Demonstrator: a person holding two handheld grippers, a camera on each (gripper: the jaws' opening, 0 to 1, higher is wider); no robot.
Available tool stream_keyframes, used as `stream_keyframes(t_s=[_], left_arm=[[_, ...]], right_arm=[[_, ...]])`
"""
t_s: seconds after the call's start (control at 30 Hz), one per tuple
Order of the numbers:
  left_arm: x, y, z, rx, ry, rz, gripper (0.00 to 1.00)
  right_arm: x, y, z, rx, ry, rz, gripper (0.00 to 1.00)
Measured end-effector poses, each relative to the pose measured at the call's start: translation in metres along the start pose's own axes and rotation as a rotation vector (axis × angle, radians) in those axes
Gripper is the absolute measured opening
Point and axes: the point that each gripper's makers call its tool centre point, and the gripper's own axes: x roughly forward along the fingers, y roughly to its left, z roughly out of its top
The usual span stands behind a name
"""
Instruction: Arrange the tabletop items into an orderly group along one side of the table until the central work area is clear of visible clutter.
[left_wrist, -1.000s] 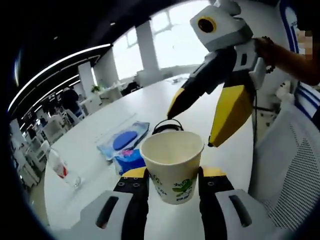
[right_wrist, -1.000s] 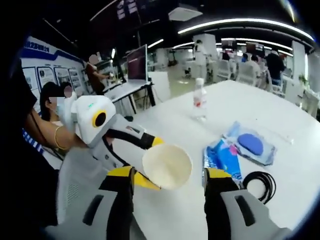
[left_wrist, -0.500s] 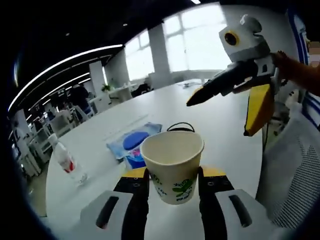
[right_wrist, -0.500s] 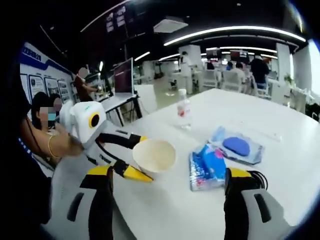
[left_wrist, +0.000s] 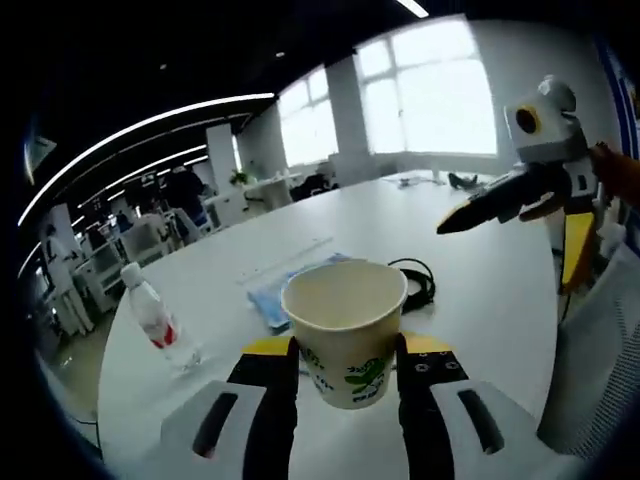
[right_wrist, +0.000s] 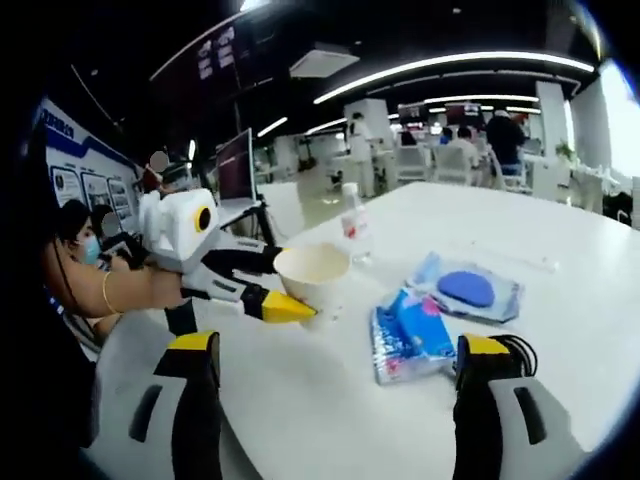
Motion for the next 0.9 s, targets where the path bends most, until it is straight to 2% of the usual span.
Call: stream_keyframes(t_s=[0.13, 0.23, 0.43, 0.6, 0.7, 0.9], left_arm=[[0.008, 0.018, 0.004, -0.007, -0.012, 0.034, 0.38], [0.014, 0.029, 0.006, -0.009, -0.019, 0.051, 0.38], [0.024, 0.057, 0.008, -0.005, -0.039, 0.133, 0.38], [0.035, 0.077, 0.005, -0.013, -0.044, 0.175, 0.38], [0.043, 0.087, 0.004, -0.018, -0.051, 0.186, 0.38], [0.061, 0.104, 0.0, -0.024, -0.055, 0.215, 0.38]], right_arm=[[0.003, -0.003, 0.009, 0.0, -0.052, -0.001, 0.99], [0.007, -0.008, 0.012, -0.004, -0.06, -0.009, 0.98], [0.015, -0.021, 0.008, -0.025, -0.043, -0.034, 0.97], [0.022, -0.033, 0.0, 0.02, -0.035, -0.053, 0.95], [0.029, -0.038, -0.006, 0.059, -0.025, -0.051, 0.94], [0.042, -0.047, -0.013, 0.049, -0.005, -0.064, 0.91]])
